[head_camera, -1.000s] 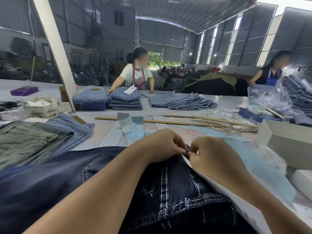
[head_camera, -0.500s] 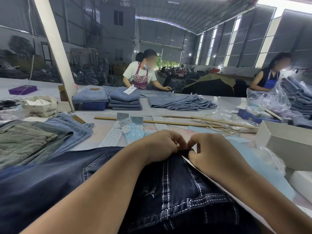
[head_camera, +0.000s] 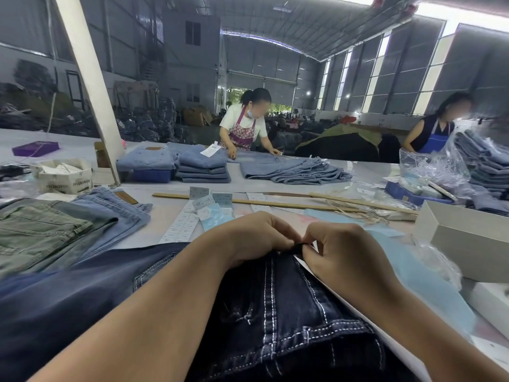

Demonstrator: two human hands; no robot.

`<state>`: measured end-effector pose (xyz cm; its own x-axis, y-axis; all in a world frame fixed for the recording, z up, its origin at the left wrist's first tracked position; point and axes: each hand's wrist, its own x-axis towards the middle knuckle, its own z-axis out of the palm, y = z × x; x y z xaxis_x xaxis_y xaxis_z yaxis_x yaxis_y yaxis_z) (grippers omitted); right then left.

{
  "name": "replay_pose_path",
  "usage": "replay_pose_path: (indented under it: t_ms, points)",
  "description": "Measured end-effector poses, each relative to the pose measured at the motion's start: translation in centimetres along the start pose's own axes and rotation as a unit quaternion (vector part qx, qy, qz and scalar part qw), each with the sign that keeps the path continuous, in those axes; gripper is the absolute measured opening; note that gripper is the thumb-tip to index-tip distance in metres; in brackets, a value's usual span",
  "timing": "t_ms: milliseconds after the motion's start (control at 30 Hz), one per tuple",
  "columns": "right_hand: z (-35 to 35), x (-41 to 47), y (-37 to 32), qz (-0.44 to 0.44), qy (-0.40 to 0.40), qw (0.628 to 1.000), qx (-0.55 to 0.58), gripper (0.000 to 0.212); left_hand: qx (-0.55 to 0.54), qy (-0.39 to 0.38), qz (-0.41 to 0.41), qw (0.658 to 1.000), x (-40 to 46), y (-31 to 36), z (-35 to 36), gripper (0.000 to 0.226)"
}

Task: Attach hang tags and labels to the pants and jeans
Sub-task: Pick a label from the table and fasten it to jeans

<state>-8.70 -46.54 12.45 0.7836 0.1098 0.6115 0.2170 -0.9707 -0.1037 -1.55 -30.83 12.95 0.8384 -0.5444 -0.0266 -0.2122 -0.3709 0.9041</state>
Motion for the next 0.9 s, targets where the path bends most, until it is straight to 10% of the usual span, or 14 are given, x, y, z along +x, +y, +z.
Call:
replay_pose_path:
  t_ms: [900]
  points:
    - [-1.3,0.4,0.3,-0.029,-0.028,0.997,0.073,0.009,-0.088,-0.032,0.016,0.996,-1.5,0.4,0.2,0.008]
